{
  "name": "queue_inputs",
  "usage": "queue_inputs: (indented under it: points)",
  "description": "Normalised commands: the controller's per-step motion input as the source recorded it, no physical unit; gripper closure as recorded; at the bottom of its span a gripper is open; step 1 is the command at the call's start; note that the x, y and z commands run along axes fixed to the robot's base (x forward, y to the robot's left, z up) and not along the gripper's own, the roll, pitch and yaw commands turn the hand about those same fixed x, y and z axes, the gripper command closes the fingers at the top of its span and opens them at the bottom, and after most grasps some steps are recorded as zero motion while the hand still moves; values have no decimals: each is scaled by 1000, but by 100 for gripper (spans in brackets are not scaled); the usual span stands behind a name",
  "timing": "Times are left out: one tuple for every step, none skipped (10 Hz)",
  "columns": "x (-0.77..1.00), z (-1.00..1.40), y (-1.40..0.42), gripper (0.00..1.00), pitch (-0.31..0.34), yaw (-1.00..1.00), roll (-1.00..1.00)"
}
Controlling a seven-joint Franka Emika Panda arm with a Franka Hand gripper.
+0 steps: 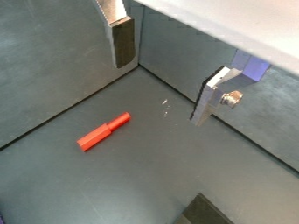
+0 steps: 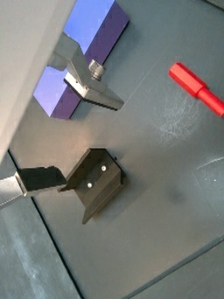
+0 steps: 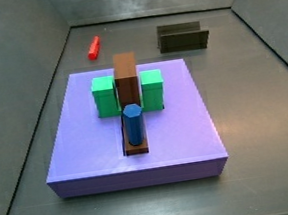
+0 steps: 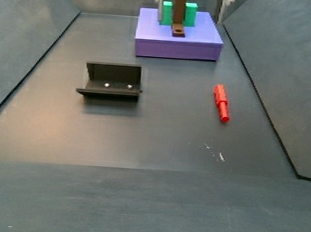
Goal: Pick up the red object. Move up. Place the red object on the fixture. Regrasp the red object. Move to above the board. Insert the red object.
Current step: Pick up the red object.
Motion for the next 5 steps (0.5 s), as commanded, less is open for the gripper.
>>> queue_inputs:
  points:
    - [49,0,0,0,19,0,0]
    - [340,-346,-251,0,10,-203,0]
    - [-591,-874,-391,0,-159,-246,-20]
    - [-720,-960,-409,0,-97,-234,-6]
    - [-789,-1000,-360,0,-57,-237,0]
